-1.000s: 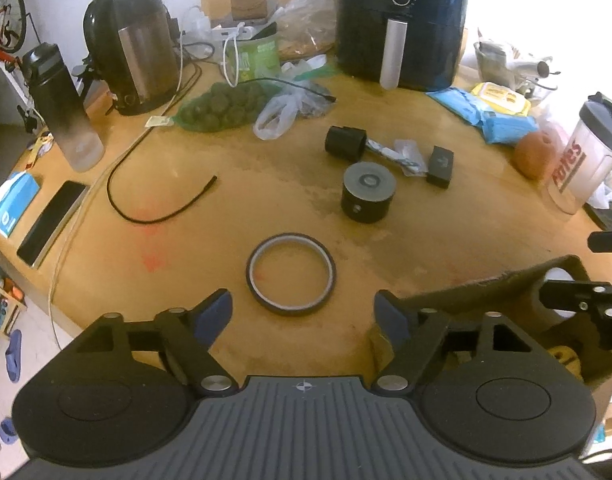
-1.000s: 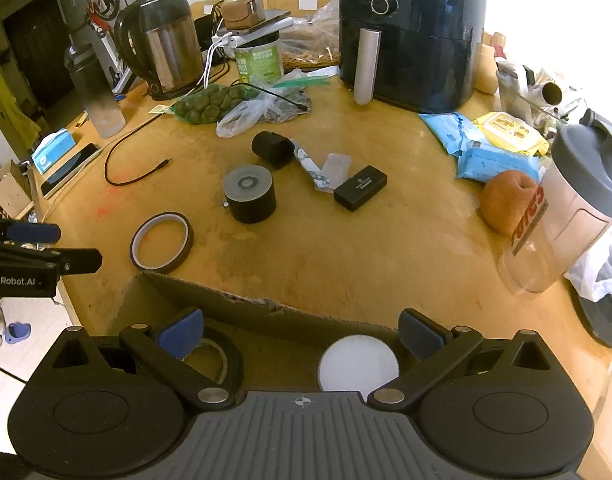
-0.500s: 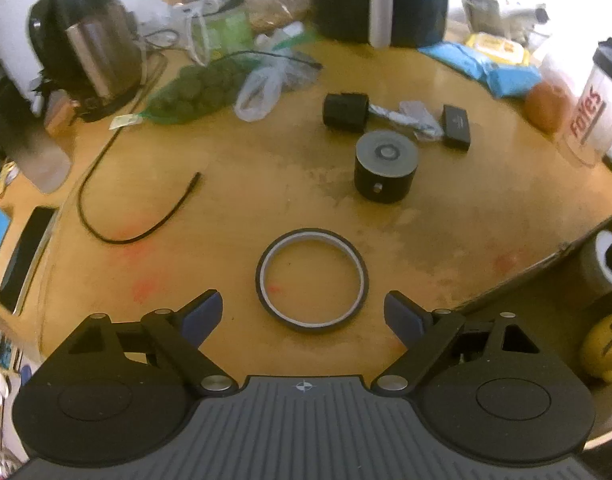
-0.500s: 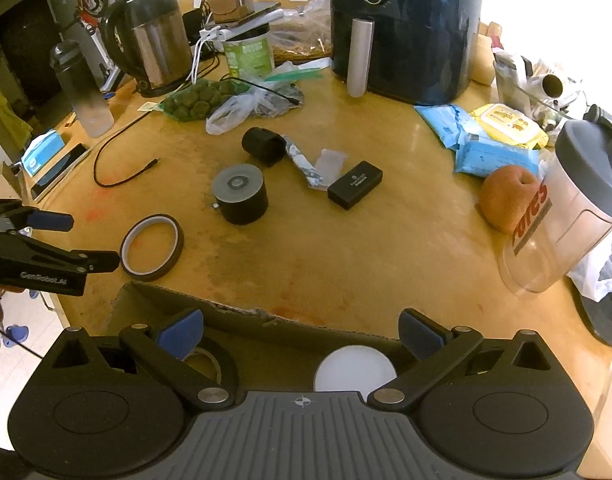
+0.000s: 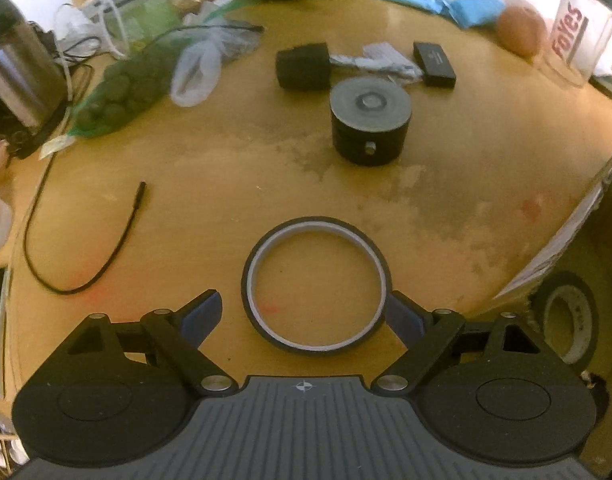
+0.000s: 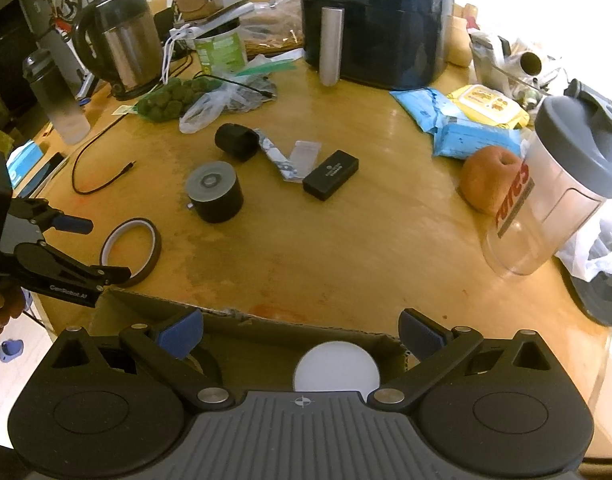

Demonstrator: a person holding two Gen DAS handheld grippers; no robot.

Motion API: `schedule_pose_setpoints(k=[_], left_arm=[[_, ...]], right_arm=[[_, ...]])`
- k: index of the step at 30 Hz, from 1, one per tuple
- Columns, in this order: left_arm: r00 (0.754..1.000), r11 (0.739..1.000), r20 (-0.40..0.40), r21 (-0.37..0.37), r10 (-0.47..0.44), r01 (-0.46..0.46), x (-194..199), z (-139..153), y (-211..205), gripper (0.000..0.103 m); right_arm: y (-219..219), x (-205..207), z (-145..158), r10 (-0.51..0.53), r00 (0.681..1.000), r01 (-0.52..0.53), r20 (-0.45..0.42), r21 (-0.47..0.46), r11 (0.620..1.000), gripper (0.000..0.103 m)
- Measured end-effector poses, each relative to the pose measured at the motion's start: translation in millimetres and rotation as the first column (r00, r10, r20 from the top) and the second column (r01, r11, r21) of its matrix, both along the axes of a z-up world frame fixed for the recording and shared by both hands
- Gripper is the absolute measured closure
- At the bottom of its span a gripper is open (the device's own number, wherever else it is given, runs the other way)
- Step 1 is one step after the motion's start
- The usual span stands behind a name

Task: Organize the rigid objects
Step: 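Move the left tool to the clear tape ring and grasp it, then lift the tape ring with the left tool while the right tool grasps the black speaker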

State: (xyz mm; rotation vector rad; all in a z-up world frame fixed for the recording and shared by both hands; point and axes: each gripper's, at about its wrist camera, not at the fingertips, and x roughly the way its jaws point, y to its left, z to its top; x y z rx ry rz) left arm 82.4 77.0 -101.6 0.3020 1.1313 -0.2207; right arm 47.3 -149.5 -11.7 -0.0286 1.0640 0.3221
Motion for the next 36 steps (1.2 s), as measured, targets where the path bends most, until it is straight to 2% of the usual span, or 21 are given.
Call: schedule_pose_setpoints(k=[3, 10, 14, 21, 26, 36], left_arm=[[0.999, 0.999, -0.007, -0.015, -0.034, 0.034, 3.6, -3.9, 2.1, 0.005], [0.994, 0.994, -0.042, -0.044, -0.101, 0.099, 12.3, -13.3, 2.4, 0.005], [0.993, 0.991, -0.052, -0.087, -0.103, 0.099, 19.8, -15.4, 8.0, 0.004], [0.989, 0.984, -0.023, -0.107, -0.146, 0.143, 22.0, -17.5, 9.6, 0.004], [0.992, 0.985, -0.007, -0.116, -0.130, 0.128, 19.7, -15.6, 11.2, 0.011], [0.999, 0.995, -0.005, -0.087, -0.054, 0.054, 12.5, -12.2, 7.0, 0.011]], right_arm=[[-0.9, 0.5, 0.1, -0.011, 1.000, 0.011, -0.002, -0.003, 1.000, 0.000], [-4.2, 1.1, -1.0, -0.039, 0.999, 0.038, -0.010, -0.009, 0.999, 0.000], [-6.2, 0.9, -1.2, -0.053, 0.998, 0.053, -0.015, -0.012, 0.999, 0.000], [-6.6, -2.2, -1.2, -0.058, 0.998, 0.057, -0.023, -0.011, 0.998, 0.000], [-8.0, -3.4, -1.2, -0.061, 0.998, 0.060, -0.022, -0.011, 0.998, 0.000], [-9.3, -4.9, 0.8, -0.049, 0.999, 0.049, -0.020, 0.006, 0.999, 0.000]])
